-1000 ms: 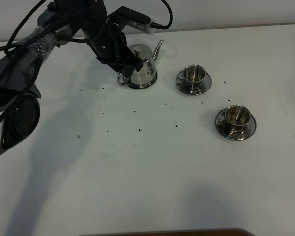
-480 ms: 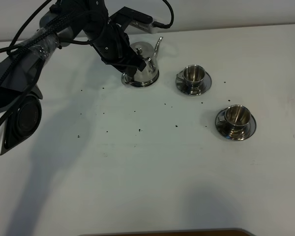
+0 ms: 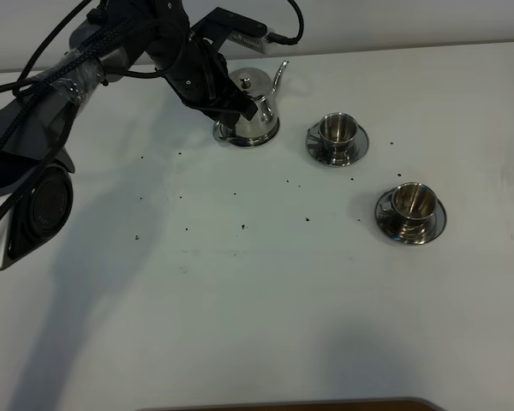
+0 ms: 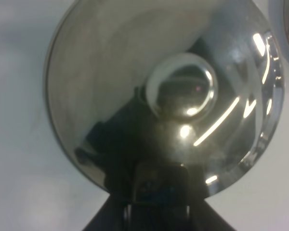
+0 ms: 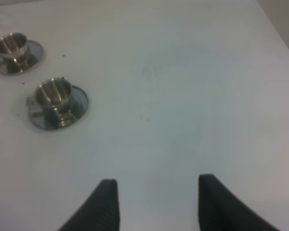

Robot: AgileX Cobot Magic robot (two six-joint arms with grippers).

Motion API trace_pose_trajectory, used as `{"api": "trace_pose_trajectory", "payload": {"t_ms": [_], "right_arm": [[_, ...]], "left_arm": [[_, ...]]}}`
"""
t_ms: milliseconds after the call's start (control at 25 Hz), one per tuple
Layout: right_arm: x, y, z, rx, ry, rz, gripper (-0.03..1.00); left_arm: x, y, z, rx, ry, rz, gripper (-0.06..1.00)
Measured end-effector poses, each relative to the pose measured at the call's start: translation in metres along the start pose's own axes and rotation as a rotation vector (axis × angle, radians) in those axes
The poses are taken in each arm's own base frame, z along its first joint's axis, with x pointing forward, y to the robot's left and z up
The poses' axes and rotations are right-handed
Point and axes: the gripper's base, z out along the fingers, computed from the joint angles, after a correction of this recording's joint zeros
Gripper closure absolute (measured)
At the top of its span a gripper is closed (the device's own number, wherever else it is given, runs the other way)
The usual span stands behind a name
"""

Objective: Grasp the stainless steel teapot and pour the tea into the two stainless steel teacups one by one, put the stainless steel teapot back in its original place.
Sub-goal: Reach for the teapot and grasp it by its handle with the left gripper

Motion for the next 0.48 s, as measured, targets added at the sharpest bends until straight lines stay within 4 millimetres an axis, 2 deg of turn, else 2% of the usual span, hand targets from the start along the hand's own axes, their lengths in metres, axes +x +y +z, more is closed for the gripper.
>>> {"api": "trace_pose_trajectory", "payload": {"t_ms": [480], "right_arm": [[0.0000,0.0000,0.0000,0.000,0.000,0.000,0.58]], "left_arm": [[-0.0001,-0.0025,-0.0048,0.025,0.023,-0.001,0.68]]}}
